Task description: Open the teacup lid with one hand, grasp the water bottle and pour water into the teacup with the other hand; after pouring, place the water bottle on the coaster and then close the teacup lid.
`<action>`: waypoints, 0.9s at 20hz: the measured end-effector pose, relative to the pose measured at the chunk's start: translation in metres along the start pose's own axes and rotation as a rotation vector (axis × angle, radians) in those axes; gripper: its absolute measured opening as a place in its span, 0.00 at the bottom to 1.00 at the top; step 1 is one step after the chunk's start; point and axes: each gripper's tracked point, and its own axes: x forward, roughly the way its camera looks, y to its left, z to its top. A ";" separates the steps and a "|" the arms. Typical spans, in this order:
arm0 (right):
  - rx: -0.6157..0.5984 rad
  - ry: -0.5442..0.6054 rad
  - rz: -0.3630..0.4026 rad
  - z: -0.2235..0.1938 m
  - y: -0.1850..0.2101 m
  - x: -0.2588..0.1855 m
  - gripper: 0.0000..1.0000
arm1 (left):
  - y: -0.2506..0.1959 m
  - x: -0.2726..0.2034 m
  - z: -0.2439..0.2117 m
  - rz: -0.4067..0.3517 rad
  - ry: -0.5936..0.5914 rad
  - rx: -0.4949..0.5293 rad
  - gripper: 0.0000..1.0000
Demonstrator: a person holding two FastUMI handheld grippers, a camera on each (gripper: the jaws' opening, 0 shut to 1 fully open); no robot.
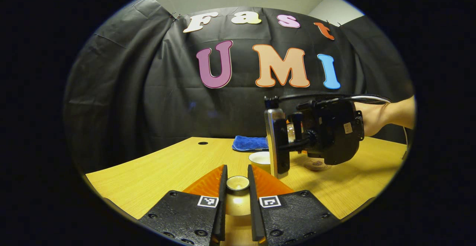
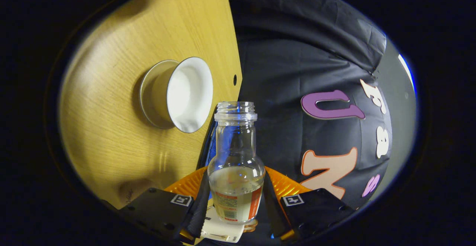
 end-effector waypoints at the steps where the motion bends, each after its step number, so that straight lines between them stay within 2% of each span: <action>1: 0.055 0.004 -0.004 0.001 0.000 -0.002 0.74 | 0.000 0.000 0.000 0.000 0.000 0.000 0.25; 4: 0.250 0.021 -0.028 -0.001 -0.005 -0.010 0.71 | 0.000 0.000 0.000 0.001 0.000 0.000 0.25; 5: 0.327 0.028 -0.040 -0.003 -0.007 -0.014 0.73 | 0.000 0.001 0.000 0.001 0.001 0.000 0.25; 11: 0.884 0.035 -0.123 -0.033 -0.031 -0.037 0.72 | 0.001 0.003 -0.001 0.002 0.001 0.000 0.25; 14: 1.188 0.034 -0.156 -0.052 -0.022 -0.040 0.72 | 0.000 0.004 -0.002 0.004 0.001 0.000 0.25; 18: 1.493 0.040 -0.216 -0.082 0.005 -0.057 0.72 | 0.000 0.002 -0.001 0.007 0.001 0.001 0.25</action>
